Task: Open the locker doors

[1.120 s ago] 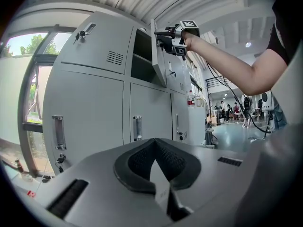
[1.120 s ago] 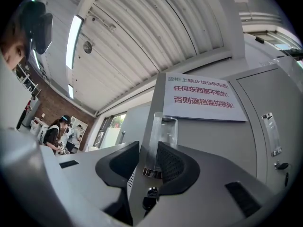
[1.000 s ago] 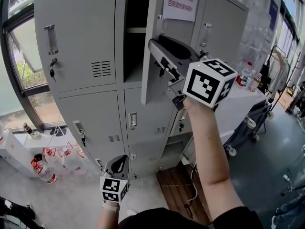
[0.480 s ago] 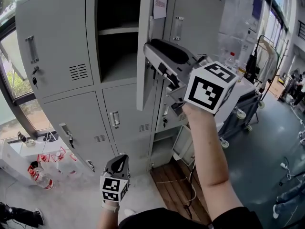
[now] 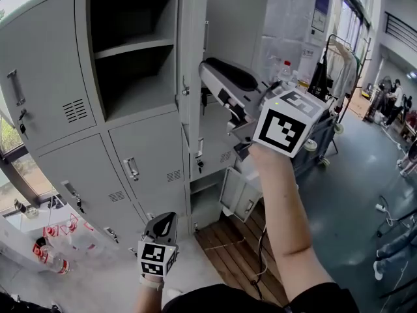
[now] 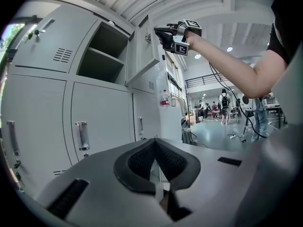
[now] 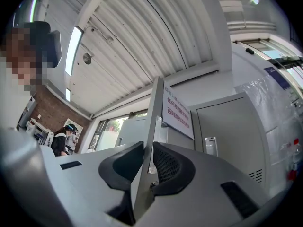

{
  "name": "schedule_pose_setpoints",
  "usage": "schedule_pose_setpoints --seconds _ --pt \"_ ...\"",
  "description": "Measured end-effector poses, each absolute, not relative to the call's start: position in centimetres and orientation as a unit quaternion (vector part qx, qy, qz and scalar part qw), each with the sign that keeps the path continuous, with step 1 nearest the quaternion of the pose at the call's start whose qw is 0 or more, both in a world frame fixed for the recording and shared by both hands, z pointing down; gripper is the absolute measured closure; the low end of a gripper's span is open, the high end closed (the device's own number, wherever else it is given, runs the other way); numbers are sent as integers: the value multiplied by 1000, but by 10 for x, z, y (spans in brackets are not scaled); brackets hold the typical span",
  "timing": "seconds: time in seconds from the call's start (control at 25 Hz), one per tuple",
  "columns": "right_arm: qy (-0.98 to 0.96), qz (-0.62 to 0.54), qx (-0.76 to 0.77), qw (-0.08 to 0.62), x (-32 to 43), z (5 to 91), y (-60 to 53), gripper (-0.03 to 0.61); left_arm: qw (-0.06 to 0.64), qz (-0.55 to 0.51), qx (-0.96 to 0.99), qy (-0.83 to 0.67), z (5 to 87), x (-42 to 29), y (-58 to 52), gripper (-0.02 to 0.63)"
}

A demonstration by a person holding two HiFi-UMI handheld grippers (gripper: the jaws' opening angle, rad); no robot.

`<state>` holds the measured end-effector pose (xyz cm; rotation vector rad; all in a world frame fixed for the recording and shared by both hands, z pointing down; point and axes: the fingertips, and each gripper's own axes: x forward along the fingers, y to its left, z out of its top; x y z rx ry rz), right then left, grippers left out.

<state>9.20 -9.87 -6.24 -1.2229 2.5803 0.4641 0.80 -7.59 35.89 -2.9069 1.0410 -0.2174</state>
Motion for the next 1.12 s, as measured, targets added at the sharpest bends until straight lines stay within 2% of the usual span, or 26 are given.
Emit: schedule_pose_setpoints --seconds 0.56,1.12 --pt "850 146 -481 156 191 -62 -97 511 30 -72 -951 298 357 61 -75 597" --pt "819 159 -521 181 228 -60 -95 513 29 -77 -954 287 357 68 -79 597"
